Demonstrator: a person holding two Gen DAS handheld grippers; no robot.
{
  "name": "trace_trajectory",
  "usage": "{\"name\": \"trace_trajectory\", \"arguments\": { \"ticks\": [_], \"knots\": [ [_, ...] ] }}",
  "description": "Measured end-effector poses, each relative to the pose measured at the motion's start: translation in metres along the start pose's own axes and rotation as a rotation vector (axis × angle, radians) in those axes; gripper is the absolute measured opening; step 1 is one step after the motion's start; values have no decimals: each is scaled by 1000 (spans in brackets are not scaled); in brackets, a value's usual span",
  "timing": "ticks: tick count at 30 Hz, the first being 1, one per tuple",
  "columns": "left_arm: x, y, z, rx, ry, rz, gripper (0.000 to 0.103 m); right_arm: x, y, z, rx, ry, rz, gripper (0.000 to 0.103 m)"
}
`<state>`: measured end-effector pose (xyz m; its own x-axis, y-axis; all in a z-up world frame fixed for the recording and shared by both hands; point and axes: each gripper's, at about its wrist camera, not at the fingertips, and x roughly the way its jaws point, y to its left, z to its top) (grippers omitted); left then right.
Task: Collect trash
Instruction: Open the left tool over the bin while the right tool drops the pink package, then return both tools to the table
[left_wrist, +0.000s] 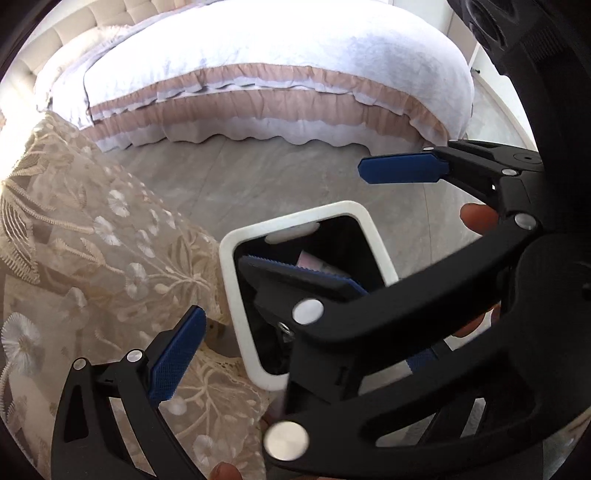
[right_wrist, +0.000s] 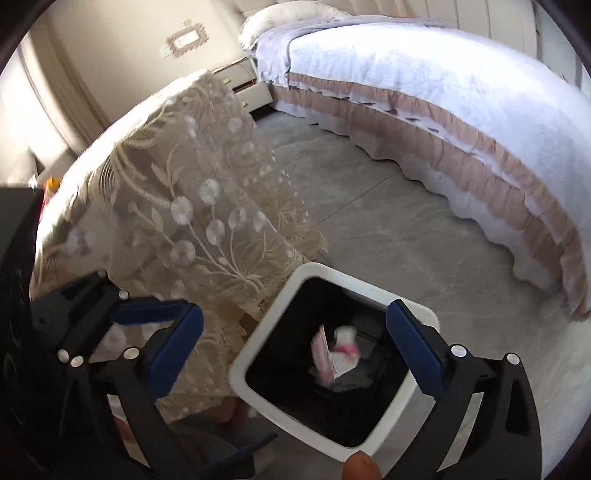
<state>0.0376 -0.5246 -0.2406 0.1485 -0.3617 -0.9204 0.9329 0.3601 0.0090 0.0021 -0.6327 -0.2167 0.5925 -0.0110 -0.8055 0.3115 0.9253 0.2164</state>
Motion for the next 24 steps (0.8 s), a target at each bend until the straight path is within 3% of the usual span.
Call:
{"name": "trace_trajectory", "arguments": {
  "ticks": [12, 19, 24],
  "knots": [
    [-42, -16, -2, 30, -94, -16, 98, -49, 4, 6, -13, -83, -35, 99],
    [-94, -17, -10, 27, -214, 20, 98, -93, 32, 8, -88, -199, -40, 99],
    [-135, -7, -29, 10, -299, 97, 98, -119, 64, 10, -160, -283, -30, 99]
  ]
}}
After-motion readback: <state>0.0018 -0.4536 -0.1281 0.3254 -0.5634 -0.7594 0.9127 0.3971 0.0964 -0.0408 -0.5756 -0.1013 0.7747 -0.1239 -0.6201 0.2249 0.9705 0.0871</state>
